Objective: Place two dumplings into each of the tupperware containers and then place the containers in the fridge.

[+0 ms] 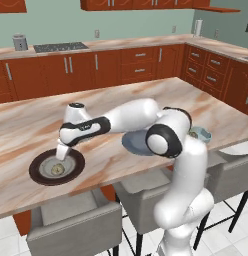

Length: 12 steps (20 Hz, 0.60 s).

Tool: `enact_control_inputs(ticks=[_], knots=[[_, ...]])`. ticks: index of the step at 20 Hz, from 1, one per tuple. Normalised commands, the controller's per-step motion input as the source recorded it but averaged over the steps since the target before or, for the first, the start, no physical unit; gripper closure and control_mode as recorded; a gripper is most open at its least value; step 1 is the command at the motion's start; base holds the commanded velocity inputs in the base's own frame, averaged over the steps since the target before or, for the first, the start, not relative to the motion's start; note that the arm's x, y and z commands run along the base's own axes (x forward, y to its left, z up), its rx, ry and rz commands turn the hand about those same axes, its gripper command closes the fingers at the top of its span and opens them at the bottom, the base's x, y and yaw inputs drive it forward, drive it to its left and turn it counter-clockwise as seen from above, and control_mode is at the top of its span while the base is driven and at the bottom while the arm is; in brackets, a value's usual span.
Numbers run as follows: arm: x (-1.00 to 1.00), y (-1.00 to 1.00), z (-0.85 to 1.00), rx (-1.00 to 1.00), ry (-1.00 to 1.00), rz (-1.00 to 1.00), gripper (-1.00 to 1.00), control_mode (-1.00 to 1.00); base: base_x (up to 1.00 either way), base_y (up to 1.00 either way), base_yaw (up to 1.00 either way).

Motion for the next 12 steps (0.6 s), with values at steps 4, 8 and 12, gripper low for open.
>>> enact_control_inputs(ticks=[4,8,12], knots=[[0.08,0.6,-0.27,-0.23,0.55,-0.01,-1.0,-1.0,0.0,0.0,0.0],[0.0,0.45,-0.57,-0.23,0.36,-0.3,-1.0,-1.0,0.0,0.0,0.0],[0.0,0.55,-0.49,-0.16,0.16,-0.33,-1.0,-1.0,0.0,0.0,0.0]])
